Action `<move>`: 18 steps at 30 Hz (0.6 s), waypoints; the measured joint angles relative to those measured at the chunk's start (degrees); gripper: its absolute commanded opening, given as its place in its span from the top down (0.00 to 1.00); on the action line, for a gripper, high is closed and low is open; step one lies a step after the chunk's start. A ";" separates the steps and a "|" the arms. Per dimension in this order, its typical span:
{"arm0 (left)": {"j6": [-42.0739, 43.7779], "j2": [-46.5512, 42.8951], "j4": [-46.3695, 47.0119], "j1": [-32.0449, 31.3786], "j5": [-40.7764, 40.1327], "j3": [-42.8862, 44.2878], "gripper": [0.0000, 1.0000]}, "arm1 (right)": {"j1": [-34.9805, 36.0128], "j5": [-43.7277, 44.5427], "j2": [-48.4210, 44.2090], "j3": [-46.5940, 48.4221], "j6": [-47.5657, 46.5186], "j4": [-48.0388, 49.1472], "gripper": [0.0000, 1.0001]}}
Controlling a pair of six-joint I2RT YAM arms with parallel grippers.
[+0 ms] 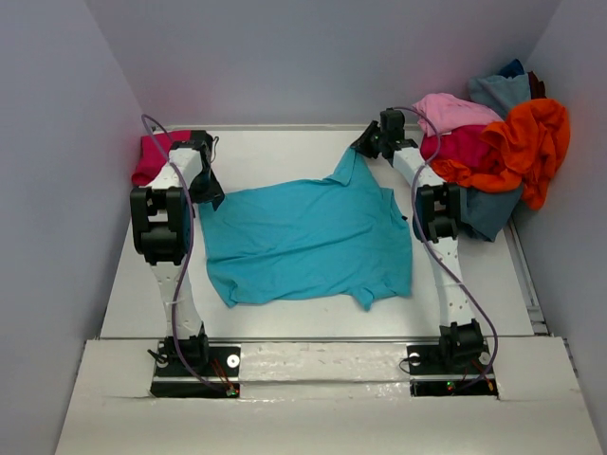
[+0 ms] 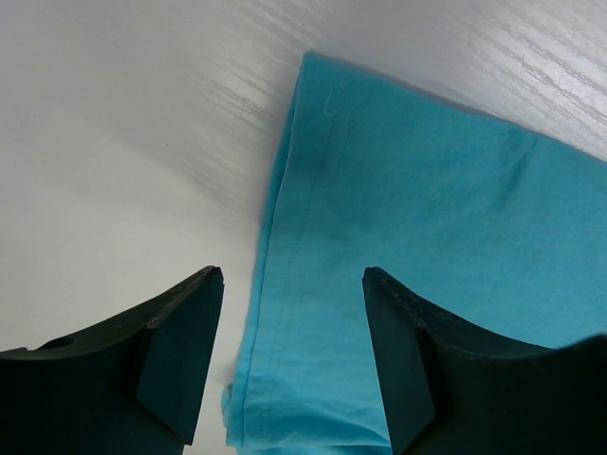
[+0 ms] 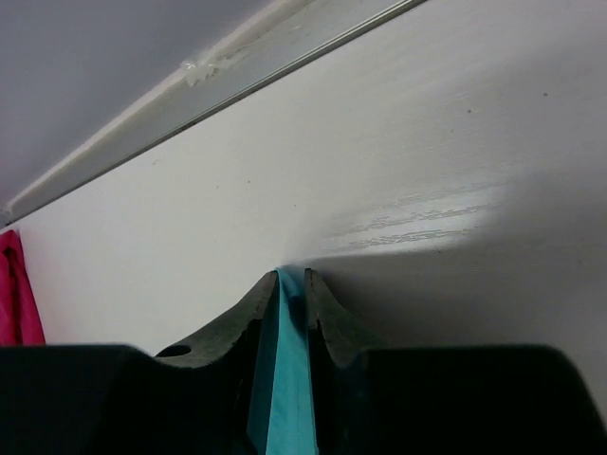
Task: Fold and stack the t-shirts
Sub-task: Flatten the tshirt out
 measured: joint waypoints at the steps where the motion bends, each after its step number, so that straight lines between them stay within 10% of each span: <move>1: 0.00 -0.02 0.00 0.00 0.00 0.00 0.28 | 0.02 -0.04 0.15 0.00 0.17 -0.07 0.84; 18: -2.21 0.00 0.50 0.00 -0.42 0.00 0.26 | -0.09 -0.33 -0.22 -1.27 -0.46 0.11 0.85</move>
